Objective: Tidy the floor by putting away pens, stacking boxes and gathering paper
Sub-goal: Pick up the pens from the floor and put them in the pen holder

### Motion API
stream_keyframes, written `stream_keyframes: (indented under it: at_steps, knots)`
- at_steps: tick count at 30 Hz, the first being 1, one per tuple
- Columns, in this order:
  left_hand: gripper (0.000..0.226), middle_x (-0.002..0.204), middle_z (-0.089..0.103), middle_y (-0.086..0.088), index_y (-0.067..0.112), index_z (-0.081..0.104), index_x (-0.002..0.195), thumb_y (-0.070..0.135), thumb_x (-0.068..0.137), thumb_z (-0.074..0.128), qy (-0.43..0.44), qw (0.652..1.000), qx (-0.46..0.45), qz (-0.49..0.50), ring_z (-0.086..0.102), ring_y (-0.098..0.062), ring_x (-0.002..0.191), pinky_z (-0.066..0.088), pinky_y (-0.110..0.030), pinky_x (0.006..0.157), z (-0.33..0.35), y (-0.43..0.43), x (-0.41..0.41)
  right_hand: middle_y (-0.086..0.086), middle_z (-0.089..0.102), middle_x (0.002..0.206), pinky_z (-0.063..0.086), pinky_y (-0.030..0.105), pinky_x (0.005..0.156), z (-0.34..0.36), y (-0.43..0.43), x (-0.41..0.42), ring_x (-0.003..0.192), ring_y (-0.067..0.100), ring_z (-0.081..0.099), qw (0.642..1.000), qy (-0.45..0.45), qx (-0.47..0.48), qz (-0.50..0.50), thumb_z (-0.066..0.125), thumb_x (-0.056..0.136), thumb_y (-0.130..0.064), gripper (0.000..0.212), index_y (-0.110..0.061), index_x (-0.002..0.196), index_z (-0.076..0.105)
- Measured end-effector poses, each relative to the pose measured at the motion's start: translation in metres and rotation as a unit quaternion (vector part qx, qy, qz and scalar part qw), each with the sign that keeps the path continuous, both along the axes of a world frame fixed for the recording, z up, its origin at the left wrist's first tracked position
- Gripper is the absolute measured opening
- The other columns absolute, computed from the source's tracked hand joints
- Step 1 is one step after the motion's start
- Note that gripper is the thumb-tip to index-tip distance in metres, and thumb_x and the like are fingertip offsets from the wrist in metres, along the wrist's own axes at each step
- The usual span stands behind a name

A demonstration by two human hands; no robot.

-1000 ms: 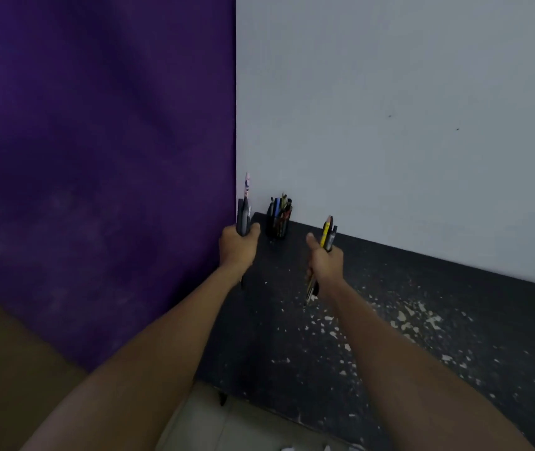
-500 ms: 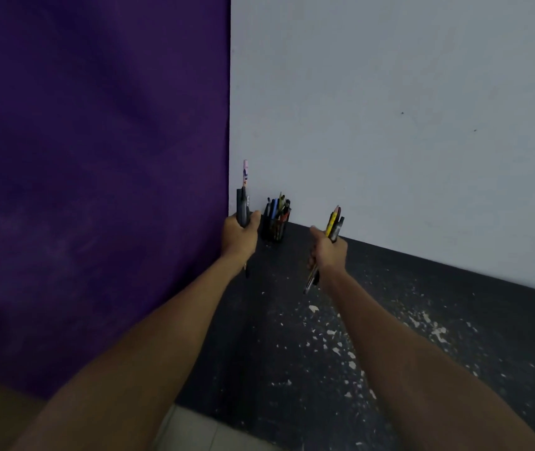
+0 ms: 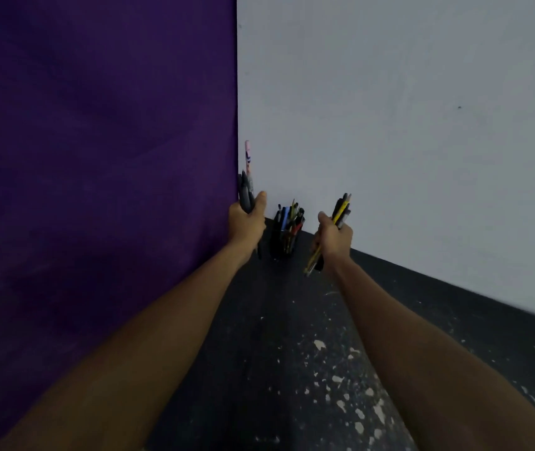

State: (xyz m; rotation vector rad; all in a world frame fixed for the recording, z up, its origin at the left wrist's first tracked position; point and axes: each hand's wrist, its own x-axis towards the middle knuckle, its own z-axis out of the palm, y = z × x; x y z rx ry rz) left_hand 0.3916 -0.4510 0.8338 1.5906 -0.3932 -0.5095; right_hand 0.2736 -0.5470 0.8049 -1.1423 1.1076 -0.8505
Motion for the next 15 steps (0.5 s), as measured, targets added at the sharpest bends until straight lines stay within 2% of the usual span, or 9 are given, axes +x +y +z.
stream_keyframes:
  at_steps: [4, 8, 12, 15]
  knots:
    - [0.041, 0.054, 0.043, -0.002, 0.013, 0.045, 0.060, 0.034, 0.094, 0.055, -0.004, 1.000, -0.016, 0.005, 0.041, -0.002, 0.038, 0.038, -0.016, 0.041, -0.005, -0.042, 0.015, 0.000, 0.043, 0.048, 0.039, 0.026, 0.048, -0.016, -0.043, 0.030, 0.040, 0.012, 0.043, 0.998, 0.018, -0.039, 0.041, 0.051, 0.096, -0.035, 0.042, -0.017, 0.059, 0.042]
    - [0.043, 0.053, 0.044, 0.000, 0.016, 0.045, 0.057, 0.036, 0.093, 0.056, 0.016, 0.999, -0.022, 0.023, 0.043, -0.009, 0.046, 0.040, -0.024, 0.049, -0.022, -0.082, 0.038, 0.007, 0.047, 0.056, 0.041, 0.022, 0.046, -0.028, -0.082, 0.063, 0.051, 0.018, 0.048, 0.993, 0.013, -0.088, 0.074, 0.049, 0.096, -0.039, 0.039, -0.008, 0.072, 0.047]
    - [0.046, 0.054, 0.047, 0.001, 0.015, 0.046, 0.056, 0.042, 0.092, 0.055, 0.012, 0.999, 0.004, 0.037, 0.046, -0.009, 0.049, 0.042, -0.020, 0.052, -0.052, -0.112, 0.056, 0.004, 0.045, 0.052, 0.040, 0.021, 0.044, -0.044, -0.103, 0.088, 0.045, 0.014, 0.044, 0.992, -0.019, -0.098, 0.074, 0.049, 0.097, -0.036, 0.039, -0.009, 0.070, 0.044]
    - [0.046, 0.054, 0.049, 0.002, 0.015, 0.047, 0.056, 0.043, 0.091, 0.056, 0.017, 0.999, 0.017, 0.038, 0.047, -0.008, 0.047, 0.042, -0.019, 0.049, -0.071, -0.127, 0.060, 0.006, 0.043, 0.053, 0.039, 0.027, 0.048, -0.059, -0.111, 0.102, 0.047, 0.017, 0.044, 0.991, -0.036, -0.103, 0.075, 0.050, 0.096, -0.036, 0.040, -0.015, 0.064, 0.040]
